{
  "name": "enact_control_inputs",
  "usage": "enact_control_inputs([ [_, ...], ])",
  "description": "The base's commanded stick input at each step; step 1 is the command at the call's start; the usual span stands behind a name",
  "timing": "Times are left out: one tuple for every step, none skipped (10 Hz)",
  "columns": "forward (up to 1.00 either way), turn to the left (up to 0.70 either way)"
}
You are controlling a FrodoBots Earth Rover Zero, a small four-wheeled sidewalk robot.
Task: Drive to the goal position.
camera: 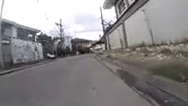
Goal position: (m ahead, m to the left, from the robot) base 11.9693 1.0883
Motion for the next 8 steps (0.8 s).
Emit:
enact_control_inputs([
  [0.68,0.0],
  [0.68,0.0],
  [0.68,0.0],
  [0.68,0.0],
  [0.68,0.0],
  [0.68,0.0],
  [0.68,0.0],
  [0.68,0.0],
])
